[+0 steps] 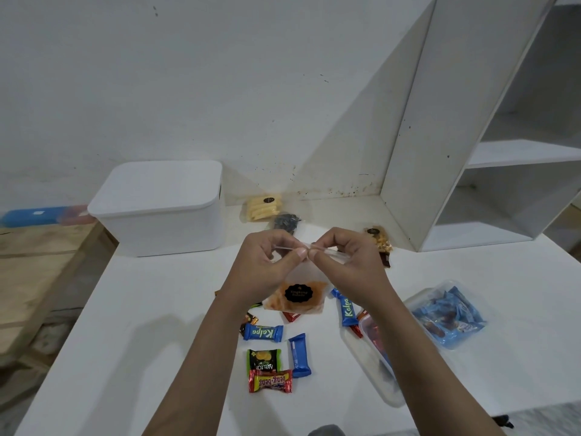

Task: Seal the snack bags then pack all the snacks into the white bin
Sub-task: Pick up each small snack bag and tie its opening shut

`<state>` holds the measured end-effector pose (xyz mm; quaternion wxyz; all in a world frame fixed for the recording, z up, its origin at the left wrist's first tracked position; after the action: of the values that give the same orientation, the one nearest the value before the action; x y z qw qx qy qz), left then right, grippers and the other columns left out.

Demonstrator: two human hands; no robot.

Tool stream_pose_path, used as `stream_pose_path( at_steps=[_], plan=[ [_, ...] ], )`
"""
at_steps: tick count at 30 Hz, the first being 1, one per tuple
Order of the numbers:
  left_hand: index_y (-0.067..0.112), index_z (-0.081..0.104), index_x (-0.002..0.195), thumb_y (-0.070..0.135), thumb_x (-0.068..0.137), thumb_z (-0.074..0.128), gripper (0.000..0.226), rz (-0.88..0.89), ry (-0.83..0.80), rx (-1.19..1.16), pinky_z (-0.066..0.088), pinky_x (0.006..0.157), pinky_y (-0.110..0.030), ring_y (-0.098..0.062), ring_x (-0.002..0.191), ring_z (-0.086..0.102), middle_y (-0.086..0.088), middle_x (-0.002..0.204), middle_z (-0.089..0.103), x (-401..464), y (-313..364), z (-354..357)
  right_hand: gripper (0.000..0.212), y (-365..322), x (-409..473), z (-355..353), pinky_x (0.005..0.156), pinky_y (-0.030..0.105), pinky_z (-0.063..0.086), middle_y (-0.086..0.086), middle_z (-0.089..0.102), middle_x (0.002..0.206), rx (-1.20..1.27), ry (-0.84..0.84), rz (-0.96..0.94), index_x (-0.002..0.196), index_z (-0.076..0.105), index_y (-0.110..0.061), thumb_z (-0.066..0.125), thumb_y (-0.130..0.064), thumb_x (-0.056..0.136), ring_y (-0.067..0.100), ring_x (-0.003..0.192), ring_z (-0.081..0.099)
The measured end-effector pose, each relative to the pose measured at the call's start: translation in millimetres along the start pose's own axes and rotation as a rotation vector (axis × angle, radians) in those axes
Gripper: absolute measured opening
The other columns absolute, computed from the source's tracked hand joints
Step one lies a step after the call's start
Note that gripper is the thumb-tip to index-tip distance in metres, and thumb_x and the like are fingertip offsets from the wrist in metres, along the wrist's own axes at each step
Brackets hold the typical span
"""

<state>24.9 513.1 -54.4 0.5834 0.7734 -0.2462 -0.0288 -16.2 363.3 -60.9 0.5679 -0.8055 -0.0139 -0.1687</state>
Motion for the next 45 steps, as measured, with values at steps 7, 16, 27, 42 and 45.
stream_pose_path(
  at_steps=[7,16,27,42,45],
  plan=[
    [0.016,0.075,0.077,0.008,0.079,0.072,0.009,-0.009,0.052,-0.031,0.048,0.070,-0.022,-0.016,0.077,0.063,-0.004,0.077,0.073,-0.2,-3.0,-12.3,0.003,0.3,3.1,1.7,0.071,0.012,0.047,-0.008,0.071,0.076,-0.033,-0.014,0.001,0.078,0.072,-0.021,0.074,-0.021,0.081,0.001,0.078,0.064],
    [0.017,0.070,0.075,0.006,0.084,0.066,0.014,-0.077,0.059,-0.140,0.051,0.068,-0.018,-0.005,0.070,0.063,0.007,0.068,0.072,-4.8,-0.7,-19.9,0.012,-2.9,-1.6,1.4,0.070,0.021,0.054,0.004,0.071,0.077,0.267,0.012,0.029,0.077,0.071,-0.013,0.069,-0.002,0.082,0.014,0.077,0.066],
    [0.028,0.069,0.073,0.024,0.080,0.072,0.008,-0.060,-0.018,0.214,0.047,0.062,-0.011,0.001,0.068,0.060,0.012,0.074,0.068,-10.1,15.3,-17.8,0.009,0.3,-4.3,7.2,0.080,0.056,0.054,0.013,0.072,0.083,0.173,-0.009,0.001,0.080,0.071,-0.007,0.068,-0.016,0.078,0.031,0.084,0.068],
    [0.023,0.066,0.070,0.020,0.082,0.069,0.013,-0.026,0.127,0.233,0.040,0.062,-0.001,0.008,0.072,0.059,0.014,0.067,0.064,-20.2,15.2,-19.5,0.008,-8.1,-13.6,18.4,0.075,0.033,0.057,0.001,0.071,0.086,0.096,-0.023,0.002,0.091,0.071,-0.012,0.065,-0.014,0.088,0.013,0.086,0.066],
    [0.027,0.063,0.066,0.018,0.082,0.069,0.019,-0.027,0.143,0.231,0.040,0.061,-0.001,0.009,0.070,0.058,0.015,0.065,0.062,-22.4,16.3,-20.1,0.007,-7.4,-13.0,19.4,0.077,0.042,0.057,0.001,0.071,0.086,0.105,-0.035,0.011,0.091,0.071,-0.013,0.064,-0.014,0.088,0.016,0.088,0.067]
  ],
)
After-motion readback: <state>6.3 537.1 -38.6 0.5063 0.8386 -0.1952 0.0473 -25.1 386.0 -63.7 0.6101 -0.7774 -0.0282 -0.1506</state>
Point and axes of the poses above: each hand's wrist, its own x-axis towards the middle knuckle, its own z-axis out of the palm, y = z × x, the point moved 4 cm from there along x, towards the middle knuckle
